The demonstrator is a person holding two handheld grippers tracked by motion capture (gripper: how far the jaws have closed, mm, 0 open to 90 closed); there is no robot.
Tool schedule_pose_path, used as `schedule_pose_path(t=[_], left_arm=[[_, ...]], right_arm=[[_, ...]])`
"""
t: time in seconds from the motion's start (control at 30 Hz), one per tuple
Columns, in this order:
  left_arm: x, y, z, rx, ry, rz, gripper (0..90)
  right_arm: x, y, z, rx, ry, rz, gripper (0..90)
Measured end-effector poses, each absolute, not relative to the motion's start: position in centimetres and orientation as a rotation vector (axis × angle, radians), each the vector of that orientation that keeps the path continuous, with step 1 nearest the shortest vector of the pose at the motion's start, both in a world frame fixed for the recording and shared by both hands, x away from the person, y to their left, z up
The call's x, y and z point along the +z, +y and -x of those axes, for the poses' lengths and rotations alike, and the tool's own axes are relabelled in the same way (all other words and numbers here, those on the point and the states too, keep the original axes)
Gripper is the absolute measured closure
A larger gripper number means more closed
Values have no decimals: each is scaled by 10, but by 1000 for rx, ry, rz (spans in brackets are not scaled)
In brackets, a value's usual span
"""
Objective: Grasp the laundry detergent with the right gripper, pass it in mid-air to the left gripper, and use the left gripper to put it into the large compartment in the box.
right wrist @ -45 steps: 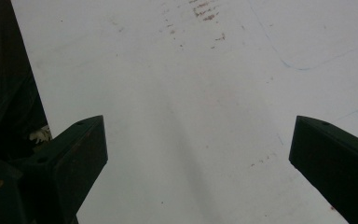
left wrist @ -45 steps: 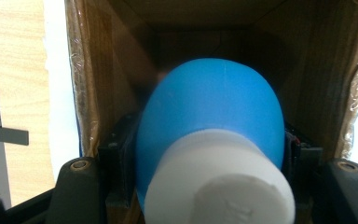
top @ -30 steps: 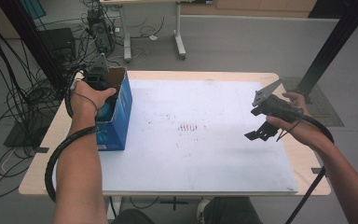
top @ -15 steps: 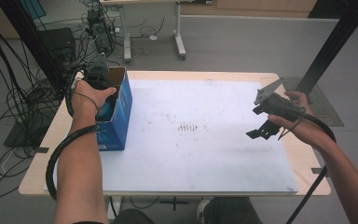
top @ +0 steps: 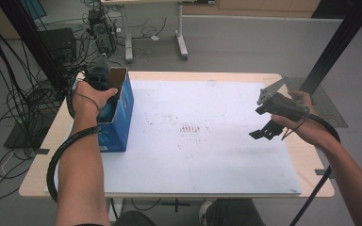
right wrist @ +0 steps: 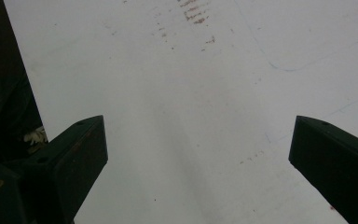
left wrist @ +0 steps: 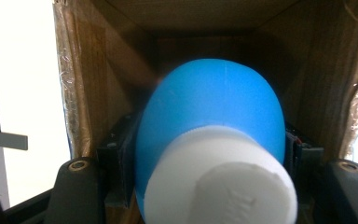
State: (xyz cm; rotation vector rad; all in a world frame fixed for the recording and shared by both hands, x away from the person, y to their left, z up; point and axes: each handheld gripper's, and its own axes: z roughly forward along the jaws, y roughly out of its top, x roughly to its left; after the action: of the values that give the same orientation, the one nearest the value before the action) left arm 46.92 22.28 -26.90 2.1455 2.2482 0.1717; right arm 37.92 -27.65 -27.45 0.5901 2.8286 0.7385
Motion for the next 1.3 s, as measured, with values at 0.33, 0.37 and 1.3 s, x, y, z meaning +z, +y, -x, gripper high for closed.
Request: schedule_pose_path(t=[0.33,0.37,1.3], left_arm=[[-269,224,-469,169,2249,-2137,354],[-269,224,-469,170,2248,-2136,355],[-270,225,-468,172,2245,-2129,355]], right_arm=[[-273,-275,-380,731,2828,-581,42],[-273,-275,-380,731,2828,-581,42],[-269,-274,-380,722,2829,-572,43]])
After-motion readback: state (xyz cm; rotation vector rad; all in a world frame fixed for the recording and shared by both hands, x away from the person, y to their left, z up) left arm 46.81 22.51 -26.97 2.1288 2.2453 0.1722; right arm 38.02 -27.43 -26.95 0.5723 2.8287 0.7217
